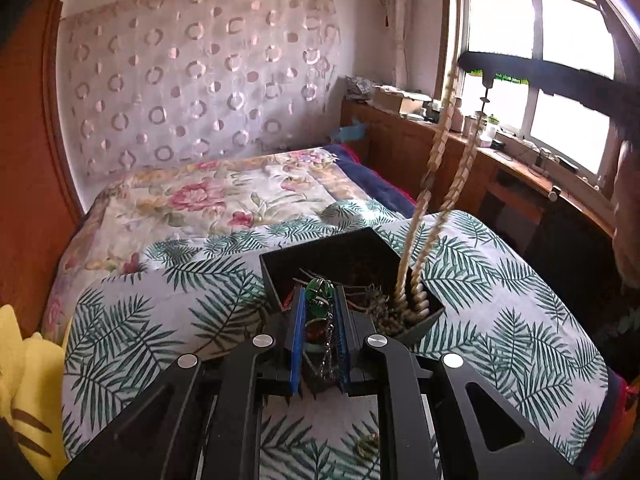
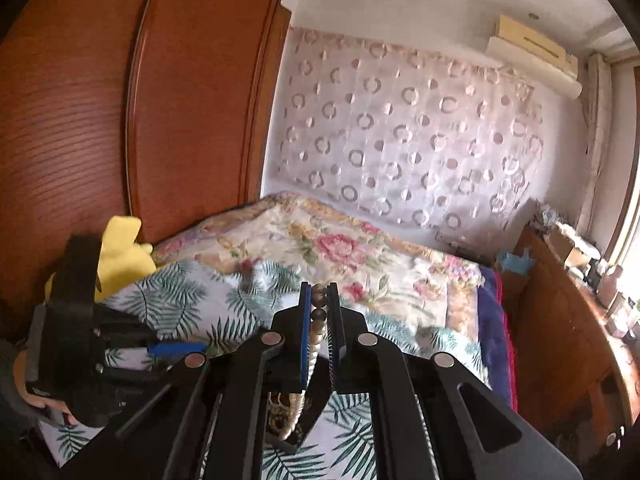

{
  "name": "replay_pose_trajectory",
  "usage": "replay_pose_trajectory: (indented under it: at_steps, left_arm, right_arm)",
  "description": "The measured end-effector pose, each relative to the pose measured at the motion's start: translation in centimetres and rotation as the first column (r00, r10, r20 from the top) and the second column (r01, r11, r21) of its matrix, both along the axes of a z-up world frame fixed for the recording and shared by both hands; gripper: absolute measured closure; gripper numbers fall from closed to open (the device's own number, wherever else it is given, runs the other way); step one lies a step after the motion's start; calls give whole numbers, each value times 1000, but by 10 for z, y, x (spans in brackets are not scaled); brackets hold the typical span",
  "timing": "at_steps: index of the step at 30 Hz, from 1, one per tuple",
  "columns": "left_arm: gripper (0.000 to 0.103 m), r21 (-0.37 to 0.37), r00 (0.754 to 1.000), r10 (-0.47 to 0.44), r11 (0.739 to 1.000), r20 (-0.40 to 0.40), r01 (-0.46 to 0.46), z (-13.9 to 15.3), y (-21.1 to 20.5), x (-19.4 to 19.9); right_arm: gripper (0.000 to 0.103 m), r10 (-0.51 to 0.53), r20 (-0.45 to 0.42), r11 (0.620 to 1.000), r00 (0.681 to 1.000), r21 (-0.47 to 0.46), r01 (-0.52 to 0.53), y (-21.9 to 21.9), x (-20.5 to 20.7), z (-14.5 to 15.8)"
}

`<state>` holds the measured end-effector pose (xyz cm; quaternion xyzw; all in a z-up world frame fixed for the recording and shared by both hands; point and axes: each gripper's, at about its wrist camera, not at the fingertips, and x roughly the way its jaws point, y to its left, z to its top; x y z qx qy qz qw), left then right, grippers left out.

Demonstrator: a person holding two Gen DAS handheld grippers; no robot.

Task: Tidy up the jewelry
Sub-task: 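Release the pendant into the box with the left tool while the right lowers pearls in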

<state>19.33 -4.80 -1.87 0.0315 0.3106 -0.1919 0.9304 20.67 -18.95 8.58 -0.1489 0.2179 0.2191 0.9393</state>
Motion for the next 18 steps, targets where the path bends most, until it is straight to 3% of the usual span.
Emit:
replay_pose_trajectory:
  at_steps: [8, 15, 18]
  left_arm:
    - [90, -3, 1000, -11, 1000, 1, 11, 5, -17, 18]
    - [89, 37, 1000, 10, 999, -13, -10, -4, -27, 29]
    - [59, 48, 1000, 25, 999, -12, -24, -10, -26, 29]
  right_arm:
    - [94, 0, -125, 1000, 992, -13, -2, 1, 16, -44]
    - [94, 1, -196, 1000, 981, 6, 1, -3, 23, -72]
    - [94, -4, -197, 1000, 980, 6, 5, -4, 23, -77]
